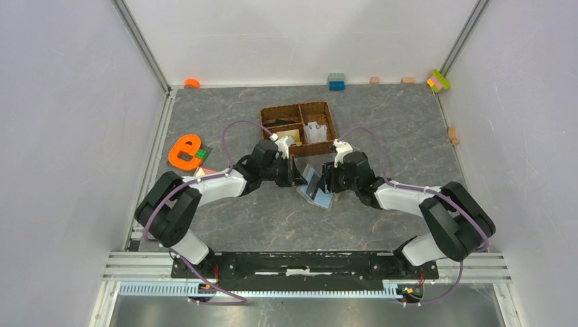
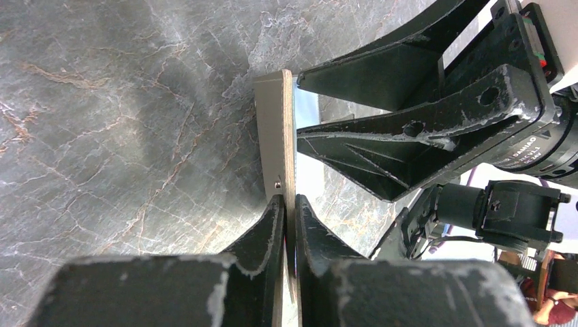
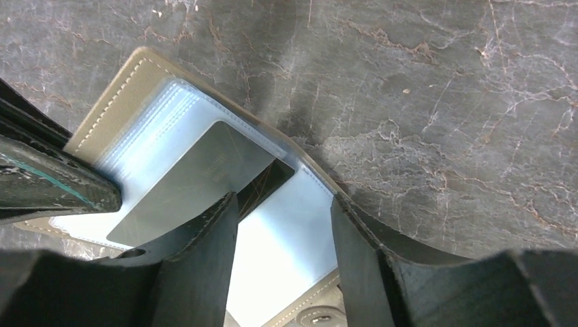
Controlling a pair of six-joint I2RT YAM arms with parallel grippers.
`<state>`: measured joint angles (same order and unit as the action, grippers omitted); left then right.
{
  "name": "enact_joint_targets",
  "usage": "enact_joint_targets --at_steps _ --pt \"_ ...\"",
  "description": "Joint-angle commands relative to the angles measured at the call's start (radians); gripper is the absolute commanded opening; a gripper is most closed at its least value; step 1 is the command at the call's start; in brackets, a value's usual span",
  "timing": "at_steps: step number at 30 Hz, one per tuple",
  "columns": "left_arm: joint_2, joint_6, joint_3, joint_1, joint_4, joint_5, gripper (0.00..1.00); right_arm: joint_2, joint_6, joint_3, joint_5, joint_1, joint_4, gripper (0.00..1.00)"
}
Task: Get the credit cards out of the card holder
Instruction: Remove the credit card from the card holder.
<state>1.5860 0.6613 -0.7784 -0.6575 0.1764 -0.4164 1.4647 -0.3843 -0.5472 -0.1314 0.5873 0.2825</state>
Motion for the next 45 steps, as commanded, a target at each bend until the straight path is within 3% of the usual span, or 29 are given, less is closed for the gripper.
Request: enact_joint_targets --at_steps 1,6,11,15,18,23,26,31,45 --pt "0.001 -0.012 -0.016 0.004 0.030 0.008 0.19 -0.035 0.015 -0.027 0.013 0.003 -0.013 0.58" --pt "0.026 -0.012 -0.026 0.004 0.026 -0.004 0.38 -0.054 0.006 -0.007 0.032 0.003 -0.008 0.48" --pt "0.064 -0.018 -0.045 0.004 -0.002 0.002 0.46 0.006 -0.001 -0.026 -0.015 0.003 -0.006 0.42" --pt "0.098 -0.030 -0.069 0.001 -0.028 -0.002 0.47 0.035 -0.003 -0.035 -0.041 0.003 0.003 0.40" --pt "0.126 -0.032 -0.083 -0.001 -0.037 -0.013 0.42 0.039 -0.005 -0.037 -0.052 0.003 0.004 0.40" --pt "0.149 -0.031 -0.096 -0.001 -0.034 -0.033 0.15 -0.006 -0.001 -0.028 -0.058 0.003 0.012 0.40" --pt "0.134 -0.029 -0.089 -0.001 -0.027 -0.033 0.08 -0.070 0.005 -0.009 -0.035 0.003 0.018 0.40" --pt "0.085 0.005 -0.042 0.008 0.057 -0.063 0.05 -0.183 0.001 0.055 -0.005 0.003 0.077 0.41" --pt "-0.142 0.209 0.212 0.076 0.524 -0.133 0.02 -0.248 -0.182 0.176 -0.286 -0.025 0.393 0.45"
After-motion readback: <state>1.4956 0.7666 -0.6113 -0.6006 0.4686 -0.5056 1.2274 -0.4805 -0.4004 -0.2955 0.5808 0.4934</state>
